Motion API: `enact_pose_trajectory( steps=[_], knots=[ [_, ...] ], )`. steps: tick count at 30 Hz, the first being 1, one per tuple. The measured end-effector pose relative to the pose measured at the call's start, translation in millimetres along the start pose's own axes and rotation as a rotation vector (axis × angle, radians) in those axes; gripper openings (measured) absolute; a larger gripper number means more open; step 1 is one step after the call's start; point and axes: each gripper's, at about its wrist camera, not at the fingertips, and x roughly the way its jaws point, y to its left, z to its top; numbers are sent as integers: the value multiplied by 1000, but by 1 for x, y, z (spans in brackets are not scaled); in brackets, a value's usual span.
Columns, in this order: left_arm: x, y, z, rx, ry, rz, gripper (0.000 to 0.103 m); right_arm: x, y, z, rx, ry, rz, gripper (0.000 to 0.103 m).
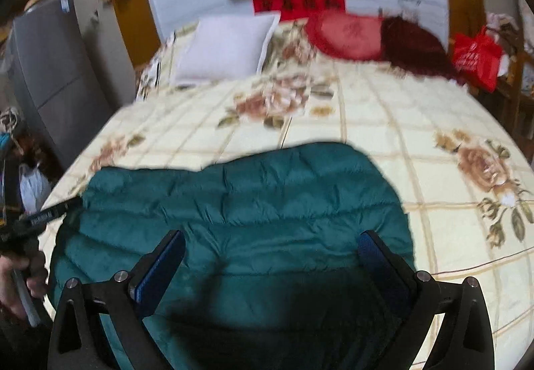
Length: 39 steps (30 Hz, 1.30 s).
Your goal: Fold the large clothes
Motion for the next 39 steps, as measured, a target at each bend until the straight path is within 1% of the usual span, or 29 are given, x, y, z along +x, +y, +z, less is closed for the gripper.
enact_pose_trajectory(
  steps=[1, 2, 4, 6, 7, 8, 10, 11, 13, 14, 16, 17, 19, 22, 25, 29, 31, 34, 36, 39],
  knots=[
    [7, 1, -3, -3, 19, 0, 90, 8, -1, -1, 5, 28, -21, 103],
    [12, 4, -6, -23, 27, -14, 90, 20, -2, -2, 15, 76, -34, 103],
    [16, 12, -9, -75, 25, -36, 96, 48, -4, -8, 20, 179, -58, 103],
    [21, 17, -10, -112, 43, -41, 100, 57, 1, -10, -10, 183, -82, 103],
    [20, 17, -9, -114, 49, -43, 100, 58, 2, -9, -18, 182, -86, 103],
    [17, 17, -7, -110, 51, -38, 100, 58, 3, -8, -22, 183, -86, 103],
    [4, 13, -3, -83, 33, -4, 99, 52, 1, -8, -9, 177, -64, 103],
    [-7, 11, -1, -67, 15, 8, 99, 42, 0, -8, -2, 164, -44, 103],
    [-30, 7, 2, -32, -17, 0, 99, 17, 1, -9, 10, 125, -40, 103],
    [-45, 3, 1, -6, -35, -10, 99, -5, 2, -10, 23, 95, -50, 103],
    [-71, -3, -5, 45, -51, -20, 99, -35, 9, -15, 24, 77, -82, 103],
    [-82, -6, -9, 65, -53, -19, 100, -52, 14, -16, 17, 72, -100, 103],
    [-103, -11, -22, 92, -45, -17, 99, -89, 24, -23, 9, 56, -106, 103],
    [-134, -16, -45, 109, -38, -60, 99, -139, 36, -37, 6, 20, -72, 103],
    [-160, -22, -67, 123, -29, -112, 100, -179, 51, -54, -19, -5, -73, 103],
    [-194, -26, -91, 115, 13, -203, 99, -212, 62, -71, -39, -12, -85, 103],
    [-209, -29, -97, 124, 13, -217, 99, -227, 64, -76, -44, -22, -83, 103],
    [-233, -32, -102, 149, -9, -207, 99, -245, 68, -77, -54, -45, -89, 103],
    [-247, -34, -105, 161, -33, -195, 99, -254, 71, -76, -62, -64, -117, 103],
    [-263, -34, -109, 152, -68, -182, 99, -263, 76, -75, -78, -85, -131, 103]
  ],
)
